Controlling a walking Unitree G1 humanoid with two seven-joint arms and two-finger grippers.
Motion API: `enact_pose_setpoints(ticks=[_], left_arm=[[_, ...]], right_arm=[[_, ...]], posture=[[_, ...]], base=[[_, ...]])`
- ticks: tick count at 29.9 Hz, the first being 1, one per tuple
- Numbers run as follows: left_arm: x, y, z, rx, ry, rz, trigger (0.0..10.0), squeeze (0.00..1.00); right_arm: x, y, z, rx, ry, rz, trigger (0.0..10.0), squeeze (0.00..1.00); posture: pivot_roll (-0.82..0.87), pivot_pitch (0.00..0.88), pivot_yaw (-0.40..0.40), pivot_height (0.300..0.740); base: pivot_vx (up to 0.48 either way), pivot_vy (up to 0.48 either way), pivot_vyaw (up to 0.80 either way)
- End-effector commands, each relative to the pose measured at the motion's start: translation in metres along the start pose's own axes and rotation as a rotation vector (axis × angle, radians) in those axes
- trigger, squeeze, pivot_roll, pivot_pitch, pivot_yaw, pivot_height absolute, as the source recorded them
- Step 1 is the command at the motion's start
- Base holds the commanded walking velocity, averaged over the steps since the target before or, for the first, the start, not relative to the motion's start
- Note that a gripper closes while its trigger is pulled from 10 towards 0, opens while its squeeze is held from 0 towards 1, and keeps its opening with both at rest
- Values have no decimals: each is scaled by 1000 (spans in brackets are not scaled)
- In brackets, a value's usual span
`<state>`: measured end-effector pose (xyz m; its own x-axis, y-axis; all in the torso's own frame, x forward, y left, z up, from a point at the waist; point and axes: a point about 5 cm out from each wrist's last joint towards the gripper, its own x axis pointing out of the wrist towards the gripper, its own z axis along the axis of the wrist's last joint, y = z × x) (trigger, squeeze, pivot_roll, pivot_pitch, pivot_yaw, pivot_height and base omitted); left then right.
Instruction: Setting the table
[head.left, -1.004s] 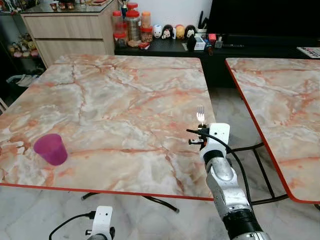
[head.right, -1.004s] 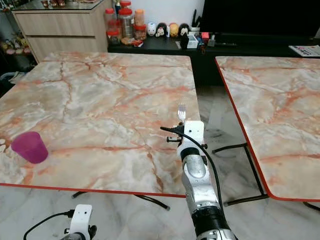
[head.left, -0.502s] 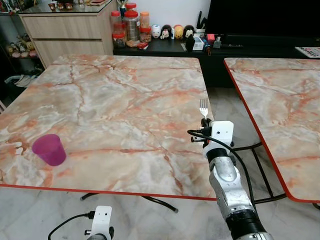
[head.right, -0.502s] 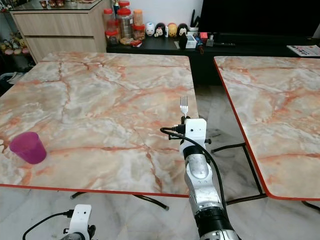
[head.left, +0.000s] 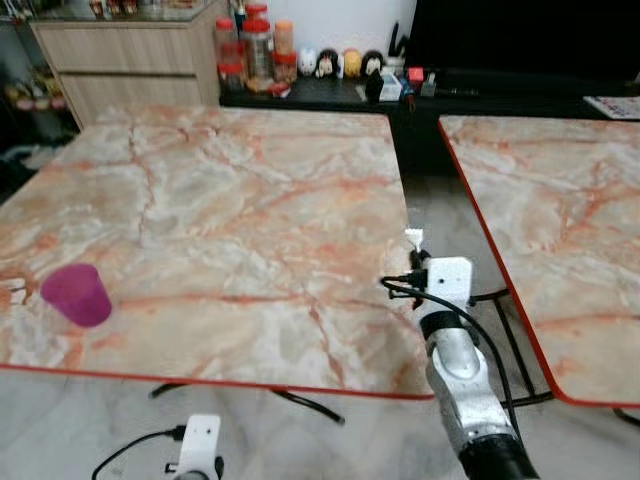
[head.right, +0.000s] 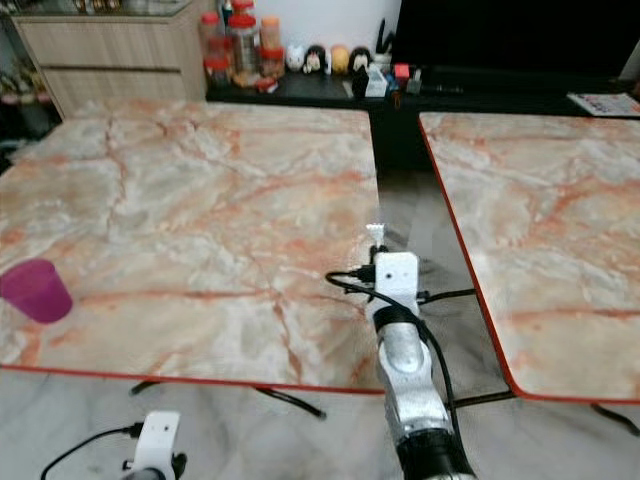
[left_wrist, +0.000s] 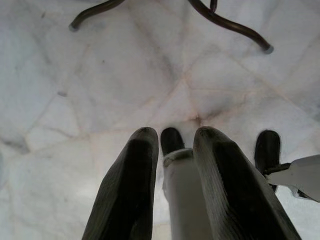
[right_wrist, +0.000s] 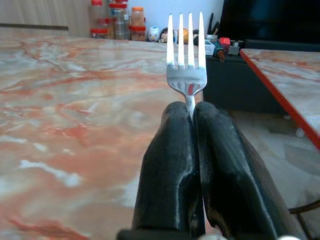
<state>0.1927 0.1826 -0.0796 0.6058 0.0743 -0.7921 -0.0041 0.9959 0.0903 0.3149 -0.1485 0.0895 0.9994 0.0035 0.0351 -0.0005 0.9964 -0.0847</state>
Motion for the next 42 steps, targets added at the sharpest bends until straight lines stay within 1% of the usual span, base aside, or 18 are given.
enact_pose_setpoints(ticks=[1,7,14,21,28,30,33,34,35,38,39,40,42], left_arm=[[-1,-1,-4,9,13,0,10000,0],[0,1,-3,11,10,5,10000,0],[0,0,-2,9,8,3,10000,0],[-1,0,-4,5,11,8,10000,0],[-1,1,-5,-8,16,13,10000,0],[-1,1,-5,-8,16,12,10000,0],[-1,1,-5,-9,17,10,10000,0],[-1,0,-5,-9,17,10,10000,0],[-1,0,-5,-9,18,9,10000,0],[-1,0,-5,-10,16,7,10000,0],[-1,0,-5,-10,16,7,10000,0],[-1,0,-5,-12,16,8,10000,0],[-1,-1,-5,-13,16,8,10000,0]], right_arm=[[-4,-2,-5,-12,1,-10,10000,0],[-11,-7,-13,-27,23,-24,10000,0],[-12,-10,-15,-31,28,-40,10000,0],[-13,-11,-18,-33,40,-47,10000,0],[-13,-15,-26,-28,76,-65,10000,0],[-14,-17,-29,-23,91,-72,10000,0],[-17,-18,-40,-9,147,-67,10000,0],[-19,-18,-46,3,180,-59,10000,0],[-19,-18,-48,6,187,-57,10000,0],[-23,-18,-60,-7,249,-33,10000,0],[-23,-18,-60,-7,249,-33,10000,0],[-26,-19,-66,-15,278,-25,10000,0],[-28,-20,-71,-8,301,-25,10000,0]], posture=[[-53,0,-22,725],[-55,0,-23,725],[-56,0,-24,725],[-51,0,-29,725],[-48,0,-29,725],[-51,0,-27,725],[-53,0,-28,725],[-53,0,-28,725],[-53,0,-28,725],[-49,0,-31,725],[-49,0,-31,725],[-50,0,-31,725],[-49,0,-32,725]], base=[[0,-244,0],[0,-242,0],[0,-34,0],[0,-251,0],[0,0,0],[0,0,0],[0,0,0],[0,0,0],[0,0,0],[0,0,0],[0,0,0],[0,0,0],[0,0,0]])
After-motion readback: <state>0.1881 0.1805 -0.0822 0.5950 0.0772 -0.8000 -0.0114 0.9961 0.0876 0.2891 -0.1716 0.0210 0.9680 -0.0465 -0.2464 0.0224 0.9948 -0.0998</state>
